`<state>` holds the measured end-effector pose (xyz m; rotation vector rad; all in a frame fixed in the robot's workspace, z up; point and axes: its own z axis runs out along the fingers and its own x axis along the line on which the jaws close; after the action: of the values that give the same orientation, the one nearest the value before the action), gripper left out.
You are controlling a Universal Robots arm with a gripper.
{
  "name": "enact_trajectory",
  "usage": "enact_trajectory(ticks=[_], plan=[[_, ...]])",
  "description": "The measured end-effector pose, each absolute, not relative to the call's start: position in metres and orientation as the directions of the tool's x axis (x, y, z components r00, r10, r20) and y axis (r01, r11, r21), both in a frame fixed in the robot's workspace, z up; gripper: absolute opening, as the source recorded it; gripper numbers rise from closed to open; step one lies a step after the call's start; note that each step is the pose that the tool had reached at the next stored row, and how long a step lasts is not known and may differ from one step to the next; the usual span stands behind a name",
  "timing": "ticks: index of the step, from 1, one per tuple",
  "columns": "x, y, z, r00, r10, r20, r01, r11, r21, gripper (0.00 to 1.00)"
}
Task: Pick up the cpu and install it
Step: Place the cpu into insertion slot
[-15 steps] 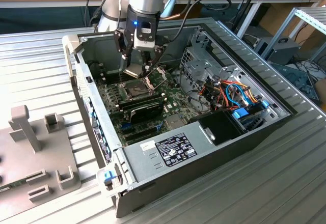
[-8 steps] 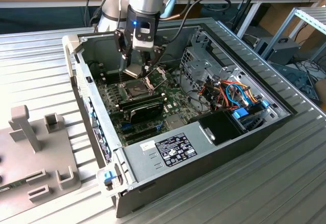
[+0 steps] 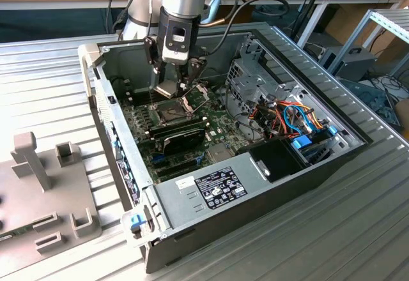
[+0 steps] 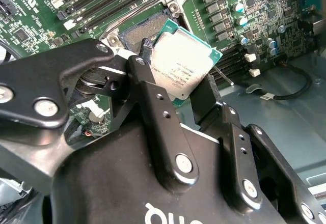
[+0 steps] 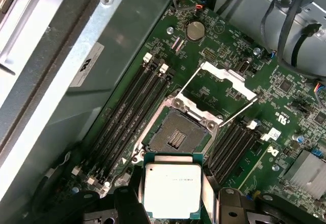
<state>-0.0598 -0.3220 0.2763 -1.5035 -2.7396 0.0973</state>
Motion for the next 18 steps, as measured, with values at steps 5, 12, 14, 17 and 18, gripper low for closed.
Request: enact_trajectory(ticks=[5, 12, 14, 17, 18], plan=[[-0.0598, -0.322, 0.276, -0.489, 0.872, -0.017, 0.871, 0.487, -0.062, 0.55], [-0.0598, -0.322, 0.2744, -0.32, 0.947, -0.017, 0.946, 0.318, -0.062, 0.55], [-0.0598, -0.322, 0.2738, -0.27, 0.963, -0.017, 0.961, 0.268, -0.062, 0.55], [-0.0598, -0.322, 0.2732, -0.214, 0.977, -0.017, 0.975, 0.213, -0.062, 0.55], [-0.0598, -0.322, 0.2729, -0.192, 0.981, -0.017, 0.98, 0.19, -0.062, 0.55]])
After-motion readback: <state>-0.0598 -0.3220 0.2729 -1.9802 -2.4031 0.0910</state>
